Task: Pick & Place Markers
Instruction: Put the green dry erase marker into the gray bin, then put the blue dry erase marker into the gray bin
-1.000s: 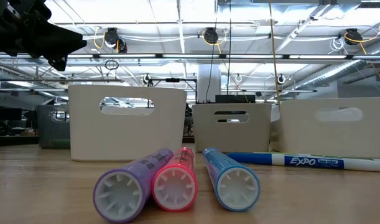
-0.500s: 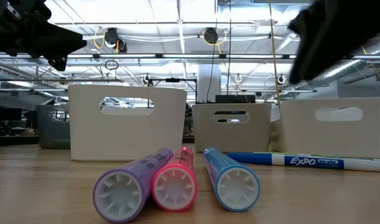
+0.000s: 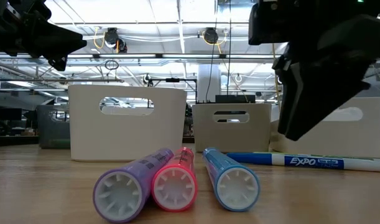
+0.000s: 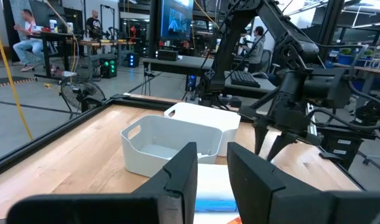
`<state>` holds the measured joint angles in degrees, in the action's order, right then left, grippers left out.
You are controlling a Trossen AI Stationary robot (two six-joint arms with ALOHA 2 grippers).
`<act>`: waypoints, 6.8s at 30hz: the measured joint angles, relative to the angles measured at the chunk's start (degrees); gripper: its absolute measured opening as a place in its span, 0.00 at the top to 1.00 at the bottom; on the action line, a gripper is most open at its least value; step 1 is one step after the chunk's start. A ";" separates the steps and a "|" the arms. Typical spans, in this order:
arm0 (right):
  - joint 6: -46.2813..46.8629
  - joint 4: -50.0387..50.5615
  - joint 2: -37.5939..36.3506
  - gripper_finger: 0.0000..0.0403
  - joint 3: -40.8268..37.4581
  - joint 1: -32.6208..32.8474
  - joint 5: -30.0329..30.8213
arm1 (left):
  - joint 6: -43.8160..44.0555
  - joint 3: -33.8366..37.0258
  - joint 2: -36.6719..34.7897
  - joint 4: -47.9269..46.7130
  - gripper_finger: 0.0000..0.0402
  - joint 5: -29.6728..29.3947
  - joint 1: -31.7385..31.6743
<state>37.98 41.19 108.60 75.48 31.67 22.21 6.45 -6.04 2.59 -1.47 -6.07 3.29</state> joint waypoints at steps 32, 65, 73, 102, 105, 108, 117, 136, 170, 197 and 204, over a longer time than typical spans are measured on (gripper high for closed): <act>0.11 -9.76 -0.45 0.74 -9.33 -2.37 -4.25 | 0.00 0.00 0.01 0.00 0.78 0.00 0.00; -4.83 -24.82 -16.86 0.95 -9.60 -2.61 0.04 | 0.01 0.00 0.02 0.00 0.78 0.00 0.00; -5.68 -26.43 -17.38 0.95 -9.55 -3.27 0.40 | 0.00 0.00 0.01 -0.02 0.78 0.00 0.00; 3.40 -24.27 -17.44 0.92 -10.66 -30.36 3.33 | 0.00 0.00 0.01 0.00 0.78 0.00 0.00; 4.05 -24.20 -17.42 0.91 -12.02 -30.96 3.31 | 0.01 0.00 0.00 0.00 0.78 0.00 0.00; 4.83 -24.22 -17.42 0.91 -13.17 -31.20 3.46 | -0.01 0.00 0.01 -0.01 0.78 0.00 0.00; 4.85 -26.91 -17.42 0.84 -15.02 -30.85 3.20 | -0.01 0.00 0.00 0.00 0.78 0.00 0.00; -1.93 -43.43 -17.42 0.70 -15.03 -27.39 -14.00 | 0.00 0.00 0.01 0.00 0.78 0.00 0.00; 3.61 -5.07 -5.25 0.56 0.42 5.43 7.57 | -0.01 0.00 0.00 0.06 0.78 0.01 0.00; 1.42 -22.97 -5.53 0.57 -15.08 2.34 -0.32 | 0.00 0.00 0.00 0.00 0.78 0.00 0.00; 1.24 -21.75 -5.49 0.57 -12.70 2.35 -3.70 | -0.01 0.00 0.00 0.00 0.78 0.00 0.00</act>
<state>39.22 19.44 103.11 62.79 34.02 18.51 6.44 -6.04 2.59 -1.48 -6.07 3.29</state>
